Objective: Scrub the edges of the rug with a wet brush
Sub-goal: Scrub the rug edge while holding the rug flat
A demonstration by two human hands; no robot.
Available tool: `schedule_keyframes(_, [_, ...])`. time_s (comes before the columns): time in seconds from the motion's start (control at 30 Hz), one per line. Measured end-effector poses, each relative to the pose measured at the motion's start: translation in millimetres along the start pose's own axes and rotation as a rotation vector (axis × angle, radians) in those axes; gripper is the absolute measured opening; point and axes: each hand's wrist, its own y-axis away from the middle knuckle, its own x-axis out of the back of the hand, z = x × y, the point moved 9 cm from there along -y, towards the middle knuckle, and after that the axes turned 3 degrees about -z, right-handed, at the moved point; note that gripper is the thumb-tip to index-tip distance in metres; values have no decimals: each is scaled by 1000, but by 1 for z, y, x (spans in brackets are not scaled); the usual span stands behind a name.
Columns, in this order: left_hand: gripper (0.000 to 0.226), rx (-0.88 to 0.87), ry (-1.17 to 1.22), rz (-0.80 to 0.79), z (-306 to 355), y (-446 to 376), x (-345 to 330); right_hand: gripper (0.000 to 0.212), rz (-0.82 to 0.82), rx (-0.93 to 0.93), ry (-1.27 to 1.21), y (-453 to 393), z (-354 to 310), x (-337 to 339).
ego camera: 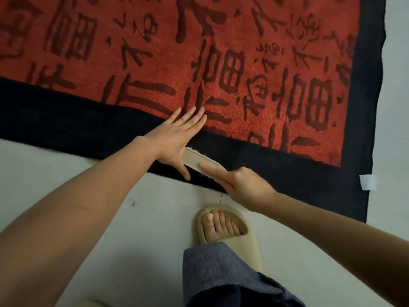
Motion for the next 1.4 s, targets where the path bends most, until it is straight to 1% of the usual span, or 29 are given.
schedule_keyframes(0.03, [157, -5, 1, 3, 0, 0, 0, 63, -22, 42, 70, -2, 0, 3])
schedule_keyframes(0.1, [157, -17, 16, 1, -3, 2, 1, 66, 125, 47, 207, -11, 22, 32])
schedule_keyframes(0.13, [157, -25, 19, -5, -6, 3, 2, 63, 220, -38, 168, -13, 42, 50])
schedule_keyframes(0.2, [156, -55, 12, -17, -11, 5, 2, 57, 317, -272, -7, -8, 66, 61])
schedule_keyframes(0.23, [155, -71, 10, -20, -14, 6, 2, 58, 303, -295, -72, -7, 58, 49])
schedule_keyframes(0.27, [155, -85, 8, -23, -15, 7, 2, 62, 242, -253, -87, -9, 39, 30])
schedule_keyframes(0.33, [157, -82, -6, -27, -18, 10, 0, 72, 3, -83, 1, -5, -9, -13])
schedule_keyframes(0.37, [157, -72, -11, -28, -22, 12, -2, 77, -11, -21, 71, -3, -19, -15])
schedule_keyframes(0.4, [157, -58, -8, -30, -28, 14, -3, 79, 59, 1, 149, -6, -13, -2])
schedule_keyframes(0.47, [157, -12, 7, -28, -45, 21, -3, 74, 235, -168, 156, -16, 24, 34])
schedule_keyframes(0.53, [157, 8, 13, -34, -56, 25, -1, 66, 261, -365, -54, -17, 40, 40])
schedule_keyframes(0.57, [157, 7, 16, -31, -57, 25, -1, 67, 229, -373, -106, -19, 27, 30])
schedule_keyframes(0.6, [158, 3, 15, -23, -57, 26, -1, 69, 165, -323, -90, -23, 6, 15])
schedule_keyframes(0.67, [158, -5, 8, -13, -52, 25, -5, 76, -24, -124, 2, -20, -38, -17])
schedule_keyframes(0.7, [158, -6, 11, -12, -50, 26, -7, 77, -59, -50, 46, -20, -40, -18])
schedule_keyframes(0.73, [158, -4, 18, -10, -49, 27, -9, 77, -23, -50, 93, -23, -27, -5])
schedule_keyframes(0.77, [157, 1, 28, -5, -48, 27, -9, 73, 70, -132, 83, -29, 1, 14])
schedule_keyframes(0.83, [157, 3, 49, -5, -45, 27, -9, 61, 305, -361, -102, -22, 47, 47])
schedule_keyframes(0.87, [157, 1, 55, -5, -44, 26, -9, 59, 344, -399, -161, -16, 49, 47])
schedule_keyframes(0.9, [158, 1, 54, 0, -43, 26, -10, 62, 299, -359, -174, -15, 37, 36])
schedule_keyframes(1.0, [158, -7, 18, 6, -44, 27, -9, 78, -53, -50, 13, -12, -29, -16])
schedule_keyframes(1.03, [157, -11, 10, 4, -45, 28, -9, 79, -65, 1, 83, -14, -32, -16])
schedule_keyframes(1.07, [156, -15, 10, 0, -46, 28, -9, 77, -18, -33, 151, -22, -21, -2])
schedule_keyframes(1.1, [155, -16, 9, -2, -47, 29, -9, 72, 74, -141, 136, -31, 0, 17])
schedule_keyframes(1.17, [155, -19, 12, -4, -49, 28, -9, 59, 310, -387, -92, -31, 37, 47])
schedule_keyframes(1.2, [155, -20, 14, -4, -48, 28, -8, 55, 365, -441, -167, -28, 35, 48])
schedule_keyframes(1.23, [155, -17, 12, -2, -48, 29, -8, 56, 334, -425, -188, -30, 21, 37])
schedule_keyframes(1.33, [154, -13, -30, 6, -44, 31, -11, 70, -35, -210, -26, -29, -43, -16])
schedule_keyframes(1.4, [150, -20, -38, -15, -48, 38, -9, 70, -96, -139, 78, -32, -45, -9])
